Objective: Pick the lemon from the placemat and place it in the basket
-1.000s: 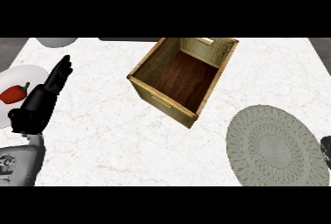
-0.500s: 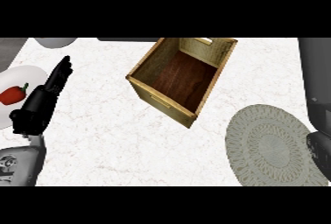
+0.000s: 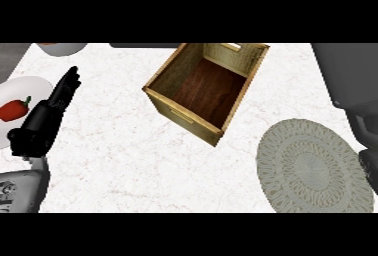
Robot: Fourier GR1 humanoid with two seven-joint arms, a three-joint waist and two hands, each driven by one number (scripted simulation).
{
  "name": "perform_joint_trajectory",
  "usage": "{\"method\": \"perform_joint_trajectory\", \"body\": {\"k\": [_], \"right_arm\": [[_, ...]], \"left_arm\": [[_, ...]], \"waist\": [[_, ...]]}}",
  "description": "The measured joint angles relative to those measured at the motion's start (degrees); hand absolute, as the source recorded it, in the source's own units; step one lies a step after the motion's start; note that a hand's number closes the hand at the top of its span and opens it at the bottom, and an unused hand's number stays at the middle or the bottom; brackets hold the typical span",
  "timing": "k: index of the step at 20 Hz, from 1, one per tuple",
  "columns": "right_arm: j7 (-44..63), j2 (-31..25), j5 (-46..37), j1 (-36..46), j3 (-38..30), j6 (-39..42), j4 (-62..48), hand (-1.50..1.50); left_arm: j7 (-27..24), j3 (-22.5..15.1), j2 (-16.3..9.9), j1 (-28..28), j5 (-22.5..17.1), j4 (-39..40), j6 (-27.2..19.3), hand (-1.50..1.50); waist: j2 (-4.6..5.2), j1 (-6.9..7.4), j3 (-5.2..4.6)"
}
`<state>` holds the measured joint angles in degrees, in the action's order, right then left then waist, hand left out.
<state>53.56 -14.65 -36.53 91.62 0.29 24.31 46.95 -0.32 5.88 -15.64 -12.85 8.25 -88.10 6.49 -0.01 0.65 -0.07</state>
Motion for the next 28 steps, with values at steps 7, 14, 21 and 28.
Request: {"method": "perform_joint_trajectory", "body": {"k": [7, 14, 21, 28], "right_arm": [[-0.8, 0.7, 3.1, 0.2, -2.6, 3.2, -1.8, -1.50], [-1.3, 1.7, 4.0, -0.1, -6.5, -3.0, -0.8, -1.50], [0.5, -0.2, 1.4, -1.5, -12.4, -20.3, 3.5, -1.50], [1.4, -6.5, -0.4, -6.7, -17.2, -28.0, 9.4, -1.50]], "left_arm": [[-0.1, 0.1, 0.4, 0.9, 0.3, -0.7, -0.1, 0.00], [-1.0, 0.5, 0.2, -0.1, 0.6, 0.9, 0.0, 0.00], [0.4, 0.2, 0.5, 0.4, 0.6, -1.1, 0.0, 0.00], [1.0, 1.5, -0.4, 0.4, 0.0, -1.3, 0.5, 0.00]], "waist": [[-0.05, -0.19, 0.02], [0.06, -0.17, 0.03], [-0.08, -0.20, 0.07], [-0.25, -1.13, 0.10]]}}
